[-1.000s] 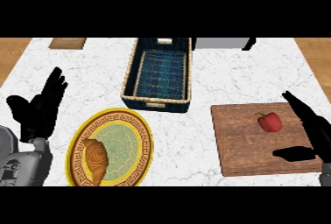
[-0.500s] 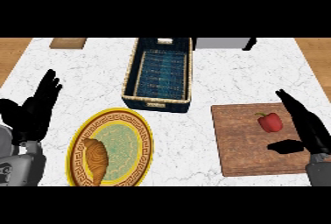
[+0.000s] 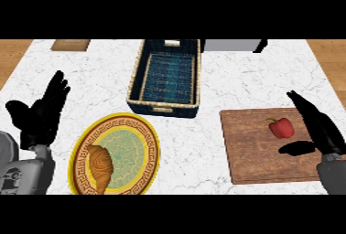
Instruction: Pick the bell pepper from the cutting board and place it in the basket
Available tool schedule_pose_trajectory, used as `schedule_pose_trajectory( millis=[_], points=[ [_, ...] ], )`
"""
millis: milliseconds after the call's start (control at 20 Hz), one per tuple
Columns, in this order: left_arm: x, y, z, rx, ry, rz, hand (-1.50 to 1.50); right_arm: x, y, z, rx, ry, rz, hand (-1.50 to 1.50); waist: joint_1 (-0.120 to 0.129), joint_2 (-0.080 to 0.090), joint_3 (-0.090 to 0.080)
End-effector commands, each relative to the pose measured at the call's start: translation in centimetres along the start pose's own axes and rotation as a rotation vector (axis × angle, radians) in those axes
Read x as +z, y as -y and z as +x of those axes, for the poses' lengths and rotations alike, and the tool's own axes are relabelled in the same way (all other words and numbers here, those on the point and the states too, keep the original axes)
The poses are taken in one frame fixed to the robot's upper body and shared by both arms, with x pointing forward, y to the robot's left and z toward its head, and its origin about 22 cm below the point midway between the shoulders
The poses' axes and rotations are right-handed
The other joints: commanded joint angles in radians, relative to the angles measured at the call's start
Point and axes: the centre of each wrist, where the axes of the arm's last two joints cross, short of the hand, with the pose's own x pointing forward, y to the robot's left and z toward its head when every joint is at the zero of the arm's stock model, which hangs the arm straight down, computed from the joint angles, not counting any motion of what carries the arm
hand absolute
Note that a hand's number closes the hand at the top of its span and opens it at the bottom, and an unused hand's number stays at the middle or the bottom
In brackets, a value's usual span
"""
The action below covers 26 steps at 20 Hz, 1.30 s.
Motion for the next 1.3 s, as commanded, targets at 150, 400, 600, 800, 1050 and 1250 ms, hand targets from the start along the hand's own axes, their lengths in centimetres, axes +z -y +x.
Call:
schedule_pose_trajectory(
  millis=[150,400,600,800,1050,1250],
  points=[
    [0.3,-0.2,-0.3,-0.001,-0.001,0.006,0.00,-0.7,-1.2,0.4,-0.001,-0.015,0.028,-1.50,0.001,0.002,0.005],
    [0.8,1.4,-1.6,-0.002,0.002,0.005,0.00,-2.0,-1.3,-1.2,0.039,-0.012,0.138,-1.50,0.010,0.005,0.005],
    [-0.5,-0.1,-0.3,-0.003,-0.008,0.002,0.00,-1.1,-2.6,-1.5,0.168,0.049,0.215,1.50,0.009,0.007,0.005],
    [1.0,1.8,-0.2,0.010,0.006,-0.006,0.00,-1.0,-4.2,-1.0,0.038,0.077,0.210,1.50,0.009,0.004,0.006],
    [0.5,1.0,-0.3,0.013,0.025,-0.014,0.00,-0.6,-9.3,4.8,0.020,0.153,0.264,1.50,0.009,0.001,0.004],
    [-0.1,1.8,0.4,0.001,0.039,-0.065,0.00,-0.2,-14.3,15.1,-0.064,0.391,0.456,1.50,0.086,0.012,0.006]
  ],
)
